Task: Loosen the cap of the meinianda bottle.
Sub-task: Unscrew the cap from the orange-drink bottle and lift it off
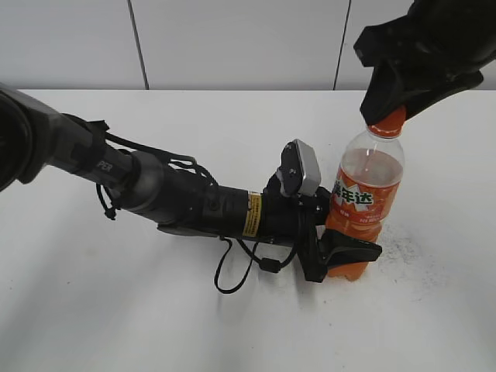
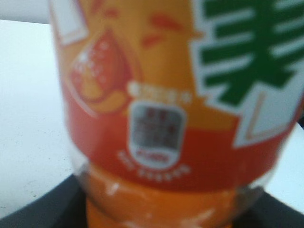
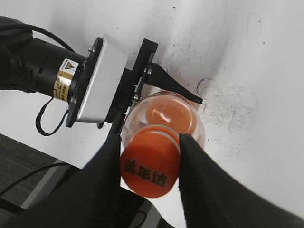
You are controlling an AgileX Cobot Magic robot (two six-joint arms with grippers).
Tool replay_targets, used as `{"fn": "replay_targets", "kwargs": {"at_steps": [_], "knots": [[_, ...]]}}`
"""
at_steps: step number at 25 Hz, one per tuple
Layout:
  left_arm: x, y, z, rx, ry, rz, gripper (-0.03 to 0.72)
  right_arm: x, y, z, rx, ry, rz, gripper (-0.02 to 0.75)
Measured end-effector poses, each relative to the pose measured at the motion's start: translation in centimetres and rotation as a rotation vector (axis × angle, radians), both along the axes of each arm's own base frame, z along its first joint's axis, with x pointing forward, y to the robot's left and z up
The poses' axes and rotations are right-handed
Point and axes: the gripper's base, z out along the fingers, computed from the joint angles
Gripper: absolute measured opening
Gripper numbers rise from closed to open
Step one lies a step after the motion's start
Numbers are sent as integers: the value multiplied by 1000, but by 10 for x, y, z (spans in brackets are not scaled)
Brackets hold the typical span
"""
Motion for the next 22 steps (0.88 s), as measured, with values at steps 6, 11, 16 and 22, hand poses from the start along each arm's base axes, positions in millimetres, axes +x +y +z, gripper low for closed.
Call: {"fn": "replay_targets", "kwargs": {"at_steps": [6,11,16,22], "knots": [[0,0,0,-1,2,2,475,0,0,0,-36,-46,141,274],[0,0,0,-1,2,2,475,0,0,0,-73,-98,305,274],[0,0,0,1,0,-3,475,-1,1,1,-81,-129,419,274],[-1,0,0,3,-2,-7,475,-2,1,1,-85,-136,461,274]]}}
